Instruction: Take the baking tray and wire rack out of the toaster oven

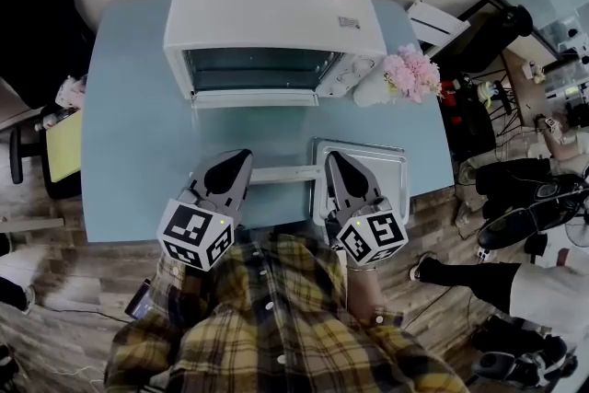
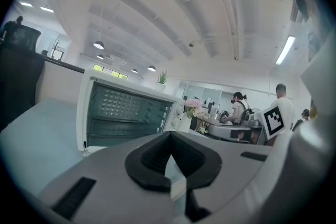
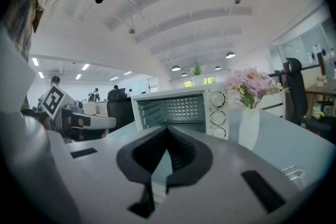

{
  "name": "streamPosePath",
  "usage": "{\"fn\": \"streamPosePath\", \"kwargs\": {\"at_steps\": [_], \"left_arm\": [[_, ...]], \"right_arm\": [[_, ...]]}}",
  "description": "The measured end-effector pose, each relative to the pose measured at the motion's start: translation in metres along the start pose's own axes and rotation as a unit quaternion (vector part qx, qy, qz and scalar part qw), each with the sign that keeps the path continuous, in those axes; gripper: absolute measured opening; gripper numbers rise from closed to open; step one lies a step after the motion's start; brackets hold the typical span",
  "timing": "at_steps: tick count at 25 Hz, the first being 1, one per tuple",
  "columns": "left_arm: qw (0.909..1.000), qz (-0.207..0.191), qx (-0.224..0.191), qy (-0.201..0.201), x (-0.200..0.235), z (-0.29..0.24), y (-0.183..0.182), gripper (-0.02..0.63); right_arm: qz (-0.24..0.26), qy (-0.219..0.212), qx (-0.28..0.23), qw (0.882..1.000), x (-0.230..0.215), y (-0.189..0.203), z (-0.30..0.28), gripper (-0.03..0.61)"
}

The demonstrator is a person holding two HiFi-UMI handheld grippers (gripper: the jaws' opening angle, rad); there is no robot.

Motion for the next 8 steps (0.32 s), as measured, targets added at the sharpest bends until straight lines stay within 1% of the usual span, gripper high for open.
{"fn": "streamPosePath", "kwargs": {"at_steps": [8], "left_arm": [[0.9998, 0.000, 0.010, 0.019, -0.008, -0.019, 0.002, -0.009]], "right_arm": [[-0.009, 0.020, 0.003, 1.000, -0.012, 0.004, 0.011, 0.002]]}}
Point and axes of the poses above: the fingertips, and each gripper's own axes: z backward along the fingers, x to its left, y out of its underside, the point moved 6 cm from there along z, backward along the fingers, and after that the axes turned 4 degrees about z, right-handed, at the moved point
